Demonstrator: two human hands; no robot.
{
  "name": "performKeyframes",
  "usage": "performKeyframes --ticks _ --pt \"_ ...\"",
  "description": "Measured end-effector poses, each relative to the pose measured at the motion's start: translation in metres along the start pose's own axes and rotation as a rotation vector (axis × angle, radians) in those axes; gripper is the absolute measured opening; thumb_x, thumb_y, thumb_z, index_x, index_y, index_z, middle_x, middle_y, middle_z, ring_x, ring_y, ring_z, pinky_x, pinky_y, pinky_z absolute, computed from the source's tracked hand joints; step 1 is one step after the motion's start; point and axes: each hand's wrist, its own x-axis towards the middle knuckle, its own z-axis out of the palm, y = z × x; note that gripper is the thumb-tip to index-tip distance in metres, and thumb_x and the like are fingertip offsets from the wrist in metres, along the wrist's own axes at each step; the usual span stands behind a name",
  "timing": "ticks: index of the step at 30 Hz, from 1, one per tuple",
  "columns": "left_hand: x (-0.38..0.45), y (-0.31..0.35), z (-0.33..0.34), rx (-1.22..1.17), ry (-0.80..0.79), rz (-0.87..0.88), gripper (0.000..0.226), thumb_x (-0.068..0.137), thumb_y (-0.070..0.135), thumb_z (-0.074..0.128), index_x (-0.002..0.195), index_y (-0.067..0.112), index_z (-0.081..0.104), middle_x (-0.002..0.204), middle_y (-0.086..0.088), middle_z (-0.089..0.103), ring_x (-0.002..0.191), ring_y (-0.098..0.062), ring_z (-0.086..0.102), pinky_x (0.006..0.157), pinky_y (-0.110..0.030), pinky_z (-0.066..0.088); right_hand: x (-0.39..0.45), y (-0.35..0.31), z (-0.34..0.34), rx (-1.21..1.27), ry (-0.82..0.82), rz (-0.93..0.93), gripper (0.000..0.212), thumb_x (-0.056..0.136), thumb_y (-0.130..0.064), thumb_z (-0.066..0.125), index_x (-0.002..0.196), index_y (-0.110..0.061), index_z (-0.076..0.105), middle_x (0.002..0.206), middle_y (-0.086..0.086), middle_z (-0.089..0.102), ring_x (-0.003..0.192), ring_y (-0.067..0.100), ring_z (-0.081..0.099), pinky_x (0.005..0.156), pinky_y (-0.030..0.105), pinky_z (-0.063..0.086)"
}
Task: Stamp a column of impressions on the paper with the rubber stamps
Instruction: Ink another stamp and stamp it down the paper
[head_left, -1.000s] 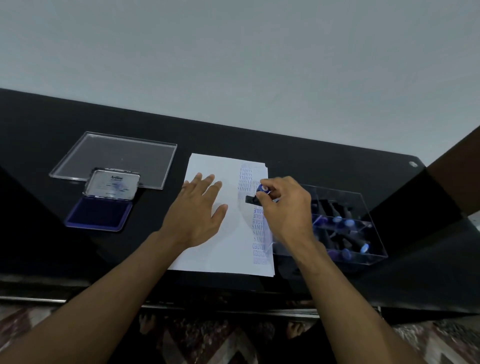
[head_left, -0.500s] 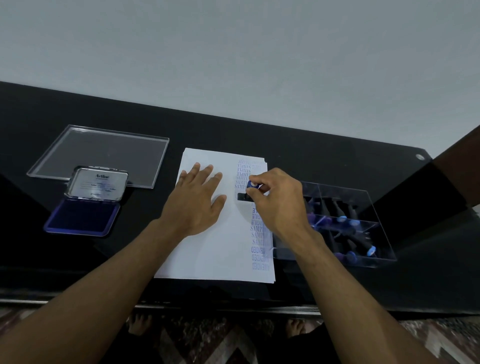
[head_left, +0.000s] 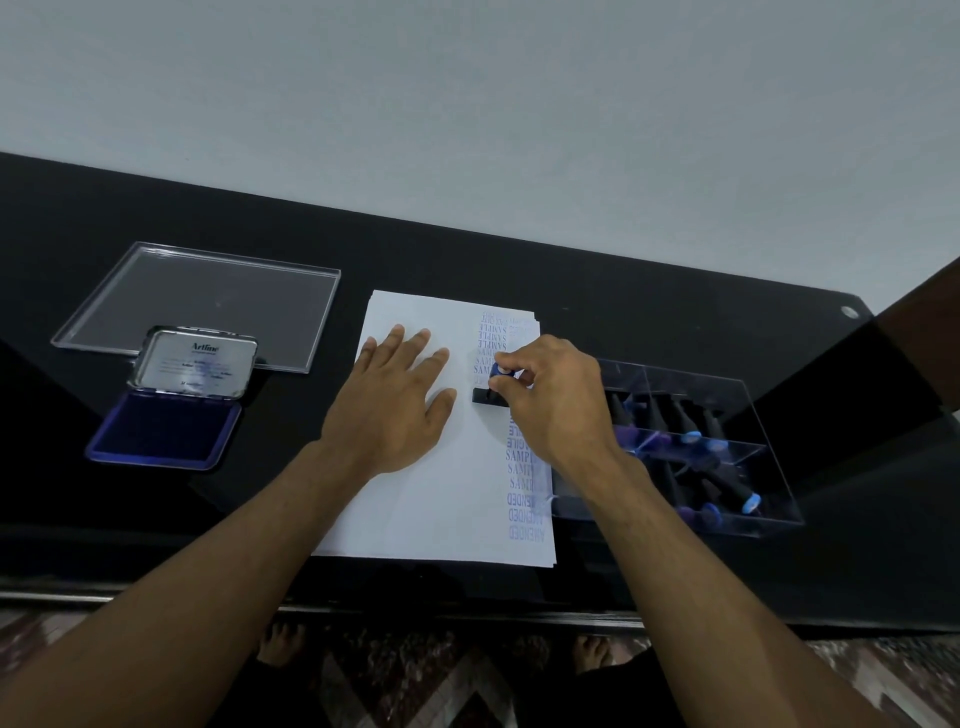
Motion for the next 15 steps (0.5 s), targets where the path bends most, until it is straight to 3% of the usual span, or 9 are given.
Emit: performKeyframes --ticks 12,15 --pt "-0.0003 0.0013 -0.0020 -0.011 0.001 -0.002 0.073 0.096 0.060 0.016 0.156 0.022 0.037 0.166 -0.005 0.024 0.155 -0.027 0.012 0.124 -0.045 0.007 0.0033 0.0026 0.0047 -0.037 0.007 -0.018 0.018 0.089 -0.025 0.072 0.105 -0.019 0.077 0.105 -0.002 0.070 0.098 0.013 0.056 0.081 0.029 0.049" --pt "0.0000 0.0006 -0.0012 -0.009 0.002 -0.003 0.074 0.096 0.060 0.014 0.156 0.022 0.037 0.166 -0.005 0.024 0.155 -0.028 0.012 0.124 -0.046 0.007 0.0061 0.0018 0.0035 -0.056 -0.014 -0.016 0.014 0.089 -0.026 0.073 0.099 -0.019 0.079 0.101 -0.003 0.071 0.097 0.013 0.056 0.080 0.036 0.053"
